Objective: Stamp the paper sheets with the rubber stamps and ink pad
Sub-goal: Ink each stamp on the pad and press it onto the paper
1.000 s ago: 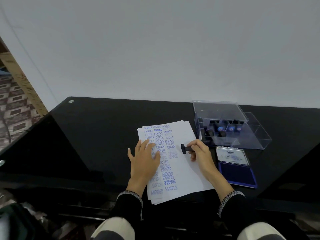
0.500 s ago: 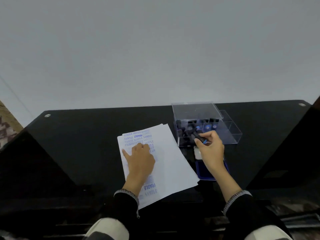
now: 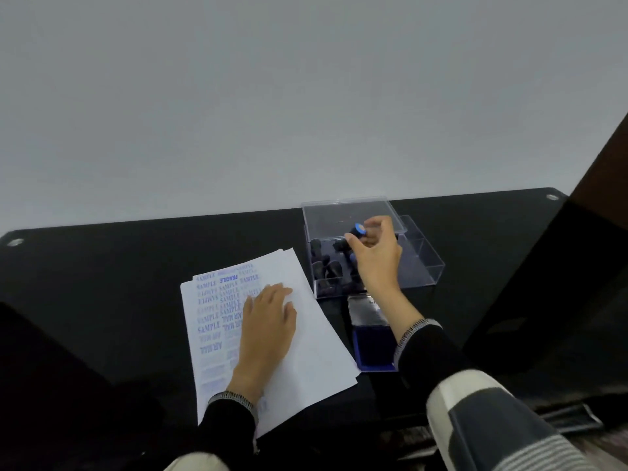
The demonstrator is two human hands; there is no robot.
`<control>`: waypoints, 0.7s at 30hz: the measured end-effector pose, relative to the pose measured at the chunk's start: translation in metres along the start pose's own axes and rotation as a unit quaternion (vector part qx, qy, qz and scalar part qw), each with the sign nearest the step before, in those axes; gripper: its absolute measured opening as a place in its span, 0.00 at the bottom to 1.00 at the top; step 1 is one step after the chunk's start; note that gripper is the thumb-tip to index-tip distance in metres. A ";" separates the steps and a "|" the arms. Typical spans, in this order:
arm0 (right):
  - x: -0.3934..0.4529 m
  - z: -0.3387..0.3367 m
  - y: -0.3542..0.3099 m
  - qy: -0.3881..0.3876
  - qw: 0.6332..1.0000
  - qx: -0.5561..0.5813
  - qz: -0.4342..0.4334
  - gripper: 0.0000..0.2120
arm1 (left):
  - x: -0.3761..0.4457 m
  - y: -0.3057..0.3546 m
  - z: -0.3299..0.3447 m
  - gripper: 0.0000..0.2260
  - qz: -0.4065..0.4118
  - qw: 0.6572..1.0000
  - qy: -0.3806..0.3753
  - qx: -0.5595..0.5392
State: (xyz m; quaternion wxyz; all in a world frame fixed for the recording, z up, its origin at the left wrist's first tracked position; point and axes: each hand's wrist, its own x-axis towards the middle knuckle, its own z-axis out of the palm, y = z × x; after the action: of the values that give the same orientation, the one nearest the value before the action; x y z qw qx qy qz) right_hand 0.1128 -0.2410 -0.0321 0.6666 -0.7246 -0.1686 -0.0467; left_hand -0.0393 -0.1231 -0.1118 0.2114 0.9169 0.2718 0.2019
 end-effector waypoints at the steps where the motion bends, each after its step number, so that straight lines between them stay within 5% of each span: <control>1: 0.007 0.007 0.001 -0.008 1.000 -0.010 -0.007 0.13 | -0.001 0.000 0.000 0.16 0.000 1.000 -0.001 -0.003; 7: 0.046 0.037 0.020 -0.068 0.989 -0.134 0.001 0.10 | 0.000 -0.002 0.001 0.16 0.000 1.000 0.006 -0.022; 12: 0.063 0.051 0.025 -0.166 0.950 -0.263 0.015 0.13 | 0.002 -0.006 0.004 0.16 -0.002 1.000 0.008 -0.029; 16: 0.069 0.056 0.025 -0.184 0.922 -0.341 -0.006 0.05 | 0.003 -0.006 0.004 0.16 -0.006 0.999 0.004 -0.032; 21: 0.071 0.056 0.027 -0.221 0.892 -0.394 0.009 0.09 | 0.003 -0.004 0.003 0.17 -0.007 1.000 -0.001 -0.027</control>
State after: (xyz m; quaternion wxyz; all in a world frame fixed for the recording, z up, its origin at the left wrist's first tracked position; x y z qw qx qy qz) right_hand 0.1791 -0.1747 -0.0430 0.2721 -0.9209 -0.2732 0.0578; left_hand -0.0372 -0.1184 -0.1152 0.2380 0.9090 0.2727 0.2065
